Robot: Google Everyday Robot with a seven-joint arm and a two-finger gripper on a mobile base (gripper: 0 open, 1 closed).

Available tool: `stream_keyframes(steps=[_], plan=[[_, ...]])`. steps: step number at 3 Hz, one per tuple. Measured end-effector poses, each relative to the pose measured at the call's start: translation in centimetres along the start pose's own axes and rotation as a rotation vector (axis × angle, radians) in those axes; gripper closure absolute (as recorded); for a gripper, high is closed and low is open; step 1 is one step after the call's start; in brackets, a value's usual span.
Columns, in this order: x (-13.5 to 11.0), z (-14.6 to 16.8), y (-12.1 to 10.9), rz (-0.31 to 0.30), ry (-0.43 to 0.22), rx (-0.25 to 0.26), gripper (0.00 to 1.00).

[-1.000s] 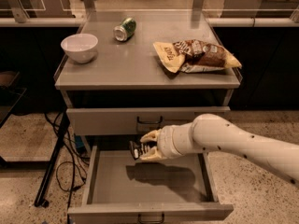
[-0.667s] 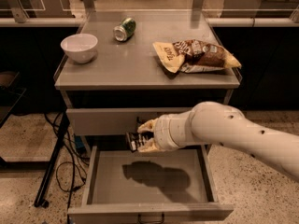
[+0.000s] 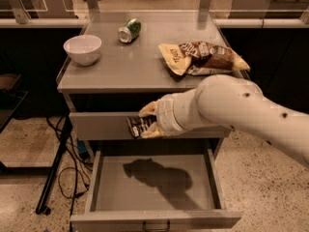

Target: Pick rxbar chocolate from middle drawer and place on counter

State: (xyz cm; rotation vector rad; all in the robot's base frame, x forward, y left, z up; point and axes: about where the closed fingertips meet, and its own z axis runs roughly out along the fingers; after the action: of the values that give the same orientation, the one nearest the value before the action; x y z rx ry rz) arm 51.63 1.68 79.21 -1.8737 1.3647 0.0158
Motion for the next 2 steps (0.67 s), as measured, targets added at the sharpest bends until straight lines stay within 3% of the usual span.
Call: stream_keyframes(steps=[2], plan=[[-0.9, 2.0, -7.6, -0.158, 0.028, -0.02, 1.0]])
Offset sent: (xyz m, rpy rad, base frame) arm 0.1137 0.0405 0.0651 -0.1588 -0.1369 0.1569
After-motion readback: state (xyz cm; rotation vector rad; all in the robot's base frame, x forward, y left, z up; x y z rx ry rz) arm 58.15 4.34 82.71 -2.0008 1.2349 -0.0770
